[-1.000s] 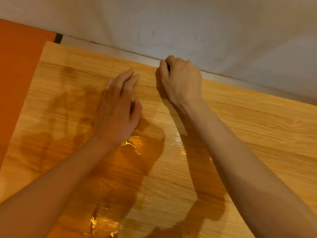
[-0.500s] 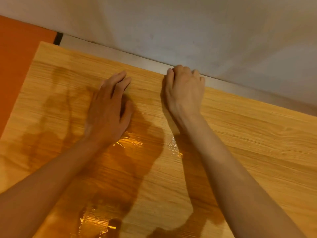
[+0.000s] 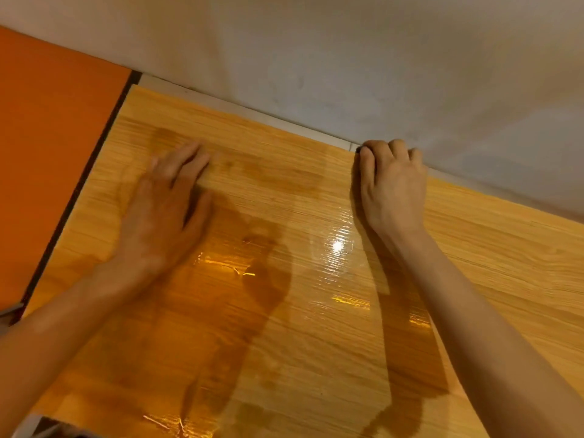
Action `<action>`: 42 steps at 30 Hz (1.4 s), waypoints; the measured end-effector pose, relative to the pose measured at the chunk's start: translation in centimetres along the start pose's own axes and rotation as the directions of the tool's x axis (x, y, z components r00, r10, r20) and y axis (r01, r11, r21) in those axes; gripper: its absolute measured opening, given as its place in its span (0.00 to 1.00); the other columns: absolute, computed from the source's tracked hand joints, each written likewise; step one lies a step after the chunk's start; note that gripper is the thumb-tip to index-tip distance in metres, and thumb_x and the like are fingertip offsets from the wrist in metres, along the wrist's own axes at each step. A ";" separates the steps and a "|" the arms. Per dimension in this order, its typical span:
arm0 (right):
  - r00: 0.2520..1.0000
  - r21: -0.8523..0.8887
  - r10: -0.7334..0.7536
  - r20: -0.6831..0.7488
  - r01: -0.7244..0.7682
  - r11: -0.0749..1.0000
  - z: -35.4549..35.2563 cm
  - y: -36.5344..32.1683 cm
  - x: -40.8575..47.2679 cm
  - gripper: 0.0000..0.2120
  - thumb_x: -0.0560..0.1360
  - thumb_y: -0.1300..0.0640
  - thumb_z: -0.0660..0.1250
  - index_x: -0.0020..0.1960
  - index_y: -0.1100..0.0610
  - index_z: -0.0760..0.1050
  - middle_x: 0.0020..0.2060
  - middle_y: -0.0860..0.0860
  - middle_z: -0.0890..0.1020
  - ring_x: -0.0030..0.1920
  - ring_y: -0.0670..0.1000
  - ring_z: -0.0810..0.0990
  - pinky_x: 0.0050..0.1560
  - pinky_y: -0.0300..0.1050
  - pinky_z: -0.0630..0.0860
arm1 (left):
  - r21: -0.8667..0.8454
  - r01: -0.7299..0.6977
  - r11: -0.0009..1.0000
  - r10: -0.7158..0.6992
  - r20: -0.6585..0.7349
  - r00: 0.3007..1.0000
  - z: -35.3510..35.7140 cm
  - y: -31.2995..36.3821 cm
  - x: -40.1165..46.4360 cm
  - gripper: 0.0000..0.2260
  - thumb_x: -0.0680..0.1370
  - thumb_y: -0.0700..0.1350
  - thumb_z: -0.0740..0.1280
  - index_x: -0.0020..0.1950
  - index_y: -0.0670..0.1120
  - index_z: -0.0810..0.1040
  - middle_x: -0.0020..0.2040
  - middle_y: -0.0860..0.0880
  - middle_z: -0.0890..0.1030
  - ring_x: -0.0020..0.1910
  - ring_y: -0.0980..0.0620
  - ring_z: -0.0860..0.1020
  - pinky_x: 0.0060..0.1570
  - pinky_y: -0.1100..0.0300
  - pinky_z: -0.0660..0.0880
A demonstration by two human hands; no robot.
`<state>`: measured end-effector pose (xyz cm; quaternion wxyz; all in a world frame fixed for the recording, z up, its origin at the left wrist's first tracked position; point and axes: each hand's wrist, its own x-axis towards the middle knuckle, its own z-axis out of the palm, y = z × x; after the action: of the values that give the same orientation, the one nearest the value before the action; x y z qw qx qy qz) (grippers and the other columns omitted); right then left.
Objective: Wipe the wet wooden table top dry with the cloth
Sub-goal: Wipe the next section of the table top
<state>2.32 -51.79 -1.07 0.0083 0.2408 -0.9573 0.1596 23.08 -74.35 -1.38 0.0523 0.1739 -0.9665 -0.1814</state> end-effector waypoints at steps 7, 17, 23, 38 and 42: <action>0.998 0.088 -0.054 0.045 0.050 0.995 1.0 -4.3 0.9 0.19 0.84 0.51 0.49 0.60 0.55 0.77 0.51 0.55 0.78 0.50 0.59 0.73 0.52 0.52 0.67 | -0.024 0.076 0.997 -0.077 -0.030 0.997 -0.7 -3.4 -1.5 0.27 0.83 0.54 0.55 0.79 0.42 0.64 0.81 0.44 0.62 0.80 0.44 0.60 0.81 0.47 0.49; 0.991 0.034 -0.042 0.128 0.038 0.999 6.3 -19.2 4.4 0.18 0.83 0.52 0.48 0.58 0.57 0.75 0.57 0.54 0.78 0.58 0.59 0.73 0.57 0.52 0.67 | -0.054 0.050 0.997 -0.054 -0.071 0.996 -0.1 -3.8 -1.6 0.26 0.83 0.52 0.58 0.78 0.41 0.65 0.80 0.43 0.63 0.79 0.43 0.62 0.80 0.45 0.53; 0.991 0.138 -0.033 0.128 0.015 0.990 2.6 -10.0 2.6 0.18 0.83 0.49 0.52 0.59 0.55 0.78 0.54 0.56 0.79 0.53 0.59 0.73 0.54 0.53 0.69 | -0.067 0.079 0.995 -0.082 -0.043 0.996 -0.2 -3.7 -1.5 0.26 0.82 0.51 0.58 0.79 0.43 0.64 0.81 0.45 0.62 0.81 0.45 0.59 0.80 0.46 0.52; 0.997 0.146 0.000 -0.074 0.011 0.989 6.7 -17.9 2.1 0.18 0.83 0.51 0.53 0.63 0.55 0.77 0.57 0.53 0.81 0.57 0.57 0.74 0.58 0.50 0.68 | -0.098 0.064 0.993 -0.070 -0.060 0.996 -0.3 -3.6 -1.5 0.25 0.81 0.48 0.61 0.77 0.42 0.66 0.80 0.43 0.64 0.80 0.44 0.60 0.79 0.43 0.55; 0.994 0.251 -0.079 -0.079 0.096 0.963 5.5 -16.5 -6.6 0.17 0.82 0.54 0.59 0.69 0.57 0.73 0.68 0.50 0.75 0.72 0.52 0.66 0.72 0.50 0.64 | -0.115 0.060 0.992 -0.067 -0.055 0.996 -0.4 -3.5 -1.4 0.25 0.81 0.48 0.61 0.78 0.42 0.66 0.80 0.43 0.63 0.80 0.44 0.59 0.80 0.45 0.53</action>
<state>16.12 -64.24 -1.90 0.0169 0.2763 -0.9165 0.2886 25.61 -77.07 -2.34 0.0849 0.2065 -0.9467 -0.2324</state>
